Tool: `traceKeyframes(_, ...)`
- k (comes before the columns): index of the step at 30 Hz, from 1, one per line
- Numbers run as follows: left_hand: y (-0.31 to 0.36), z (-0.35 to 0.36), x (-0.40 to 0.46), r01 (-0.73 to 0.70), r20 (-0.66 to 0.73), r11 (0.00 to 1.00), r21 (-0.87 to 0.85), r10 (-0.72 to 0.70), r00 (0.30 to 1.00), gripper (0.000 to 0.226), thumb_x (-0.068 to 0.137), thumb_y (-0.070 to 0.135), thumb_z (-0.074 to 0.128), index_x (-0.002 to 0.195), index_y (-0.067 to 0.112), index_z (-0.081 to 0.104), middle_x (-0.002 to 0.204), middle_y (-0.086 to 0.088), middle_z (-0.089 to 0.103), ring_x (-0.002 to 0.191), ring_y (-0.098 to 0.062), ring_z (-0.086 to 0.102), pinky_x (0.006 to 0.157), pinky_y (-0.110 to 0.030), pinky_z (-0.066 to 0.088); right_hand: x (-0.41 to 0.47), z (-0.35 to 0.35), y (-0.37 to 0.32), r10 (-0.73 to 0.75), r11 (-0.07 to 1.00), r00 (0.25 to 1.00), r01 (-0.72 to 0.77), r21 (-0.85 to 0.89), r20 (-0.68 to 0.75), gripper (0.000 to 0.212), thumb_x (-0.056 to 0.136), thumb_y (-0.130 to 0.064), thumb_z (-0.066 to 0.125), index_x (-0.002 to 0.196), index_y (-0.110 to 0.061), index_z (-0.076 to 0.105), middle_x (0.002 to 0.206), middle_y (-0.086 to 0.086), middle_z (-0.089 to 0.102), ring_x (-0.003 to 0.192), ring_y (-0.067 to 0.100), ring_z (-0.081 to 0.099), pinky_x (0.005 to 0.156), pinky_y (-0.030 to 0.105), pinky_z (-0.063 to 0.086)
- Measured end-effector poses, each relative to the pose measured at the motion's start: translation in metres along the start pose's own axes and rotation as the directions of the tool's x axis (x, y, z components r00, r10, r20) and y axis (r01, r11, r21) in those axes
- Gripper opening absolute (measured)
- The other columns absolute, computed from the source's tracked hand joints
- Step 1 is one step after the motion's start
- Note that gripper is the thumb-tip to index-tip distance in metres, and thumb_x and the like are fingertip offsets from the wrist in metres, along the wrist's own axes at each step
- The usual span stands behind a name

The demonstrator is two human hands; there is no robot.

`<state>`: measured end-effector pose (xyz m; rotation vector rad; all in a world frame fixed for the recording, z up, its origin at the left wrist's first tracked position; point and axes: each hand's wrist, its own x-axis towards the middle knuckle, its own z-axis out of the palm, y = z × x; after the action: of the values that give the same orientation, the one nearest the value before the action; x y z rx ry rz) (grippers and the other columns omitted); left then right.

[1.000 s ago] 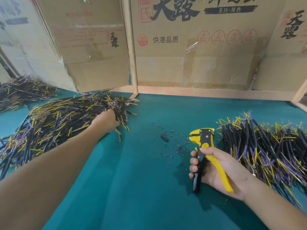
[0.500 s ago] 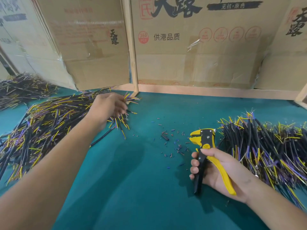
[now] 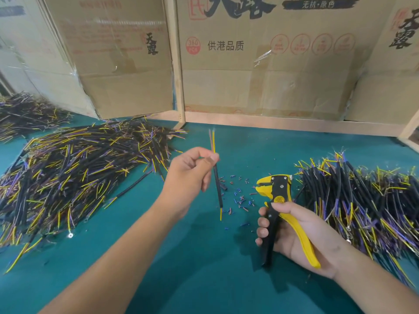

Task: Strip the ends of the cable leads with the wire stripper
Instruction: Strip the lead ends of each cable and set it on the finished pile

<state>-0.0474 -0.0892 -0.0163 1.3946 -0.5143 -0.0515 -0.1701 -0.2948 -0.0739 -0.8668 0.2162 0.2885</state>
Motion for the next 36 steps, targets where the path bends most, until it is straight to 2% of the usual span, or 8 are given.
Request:
traceKeyframes(9,0.004,0.015,-0.015,0.067,0.207,0.984,-0.163,-0.033,0.978,0.014,0.087,0.021,0.069,0.076,0.014,0.066,0.065,-0.008,0.052,0.056,-0.017,0.048,0.05,-0.025,0.044,0.013,-0.023,0.004,0.027,0.999,0.996,-0.029,0.019,0.082,0.03,0.085,-0.029,0.075,0.1,-0.003,0.071,0.083,0.016,0.058,0.073,0.034,0.058,0.078,0.053,0.05)
traceKeyframes(19,0.003,0.012,-0.013,0.048,0.218,0.985,-0.166,-0.011,0.976,0.009,0.092,0.01,0.064,0.101,0.011,0.062,0.063,-0.007,0.055,0.051,-0.017,0.053,0.05,-0.027,0.048,0.018,-0.028,0.006,0.026,0.999,0.995,-0.029,0.021,0.095,0.03,0.087,-0.029,0.072,0.1,-0.003,0.07,0.083,0.015,0.058,0.073,0.034,0.057,0.078,0.053,0.05)
traceKeyframes(22,-0.004,0.002,-0.007,-0.058,0.202,0.984,0.169,0.023,0.979,0.019,0.096,0.003,0.06,0.105,0.021,0.061,0.06,-0.004,0.058,0.047,-0.02,0.056,0.053,-0.028,0.051,0.019,-0.029,0.006,0.025,1.0,0.997,-0.026,0.014,0.078,0.03,0.084,-0.03,0.075,0.098,-0.004,0.072,0.082,0.015,0.059,0.072,0.032,0.058,0.077,0.053,0.05)
traceKeyframes(24,-0.007,-0.008,-0.004,-0.099,0.242,0.885,0.454,-0.015,0.97,0.017,0.096,0.006,0.059,0.093,0.021,0.067,0.057,0.001,0.061,0.048,-0.017,0.059,0.058,-0.025,0.05,0.019,-0.03,0.006,0.027,0.999,0.996,-0.028,0.015,0.083,0.03,0.084,-0.03,0.074,0.098,-0.004,0.072,0.082,0.014,0.059,0.072,0.033,0.058,0.078,0.052,0.051)
traceKeyframes(29,-0.004,-0.035,0.003,-0.335,0.441,0.391,0.857,-0.223,0.869,0.017,0.088,0.014,0.057,0.098,0.023,0.069,0.056,0.013,0.052,0.054,-0.002,0.047,0.063,-0.028,0.04,0.021,-0.033,0.005,0.042,0.998,0.991,-0.046,0.031,0.126,0.028,0.088,-0.03,0.071,0.1,-0.005,0.071,0.085,0.014,0.059,0.075,0.033,0.058,0.081,0.053,0.05)
traceKeyframes(30,-0.001,-0.04,0.003,-0.365,0.472,0.369,0.855,-0.263,0.841,0.02,0.085,0.014,0.059,0.101,0.024,0.067,0.061,0.011,0.051,0.058,-0.004,0.047,0.065,-0.03,0.04,0.021,-0.034,0.005,0.043,0.998,0.99,-0.047,0.033,0.131,0.028,0.089,-0.03,0.07,0.1,-0.005,0.071,0.085,0.014,0.059,0.076,0.033,0.058,0.081,0.053,0.05)
traceKeyframes(33,0.005,-0.043,-0.004,-0.378,0.6,0.54,0.752,-0.324,0.731,0.028,0.075,0.014,0.065,0.099,0.028,0.064,0.083,0.012,0.05,0.077,-0.009,0.049,0.072,-0.024,0.042,0.02,-0.035,0.006,0.047,0.998,0.989,-0.052,0.029,0.139,0.029,0.09,-0.03,0.069,0.101,-0.004,0.071,0.085,0.014,0.06,0.077,0.033,0.059,0.082,0.053,0.05)
traceKeyframes(36,-0.001,-0.036,-0.009,-0.452,0.665,0.511,0.731,-0.385,0.64,0.025,0.074,0.019,0.069,0.095,0.029,0.061,0.092,0.016,0.05,0.09,0.002,0.045,0.082,-0.014,0.036,0.021,-0.036,0.006,0.038,0.999,0.991,-0.042,0.03,0.129,0.029,0.089,-0.03,0.07,0.101,-0.004,0.071,0.085,0.014,0.06,0.077,0.034,0.059,0.082,0.053,0.05)
